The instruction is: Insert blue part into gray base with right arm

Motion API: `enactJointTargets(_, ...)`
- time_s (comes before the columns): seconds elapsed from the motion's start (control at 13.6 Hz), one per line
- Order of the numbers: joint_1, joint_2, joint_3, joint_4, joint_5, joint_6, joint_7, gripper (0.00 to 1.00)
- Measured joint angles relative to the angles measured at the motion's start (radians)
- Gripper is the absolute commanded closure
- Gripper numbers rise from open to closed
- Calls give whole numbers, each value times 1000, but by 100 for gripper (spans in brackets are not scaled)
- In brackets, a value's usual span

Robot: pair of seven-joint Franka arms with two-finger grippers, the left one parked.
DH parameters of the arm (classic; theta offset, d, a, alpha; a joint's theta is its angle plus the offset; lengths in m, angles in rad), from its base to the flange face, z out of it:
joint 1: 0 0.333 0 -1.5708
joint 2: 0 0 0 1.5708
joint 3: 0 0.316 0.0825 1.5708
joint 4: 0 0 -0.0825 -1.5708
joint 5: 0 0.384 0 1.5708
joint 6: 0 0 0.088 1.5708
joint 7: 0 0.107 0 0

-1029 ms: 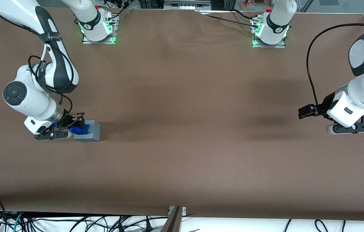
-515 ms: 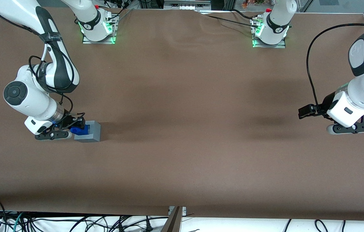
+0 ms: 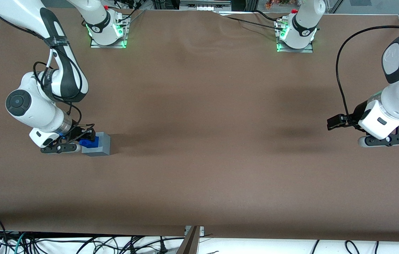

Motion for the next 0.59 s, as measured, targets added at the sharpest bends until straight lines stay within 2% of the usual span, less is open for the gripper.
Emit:
enactJointTargets(0.07,0,2,0,0,1,1,0,11)
enactJointTargets(0.15,0,4,0,0,6,2,0,2)
enactJointTargets(0.59,0,4,0,9,25,2,0,1)
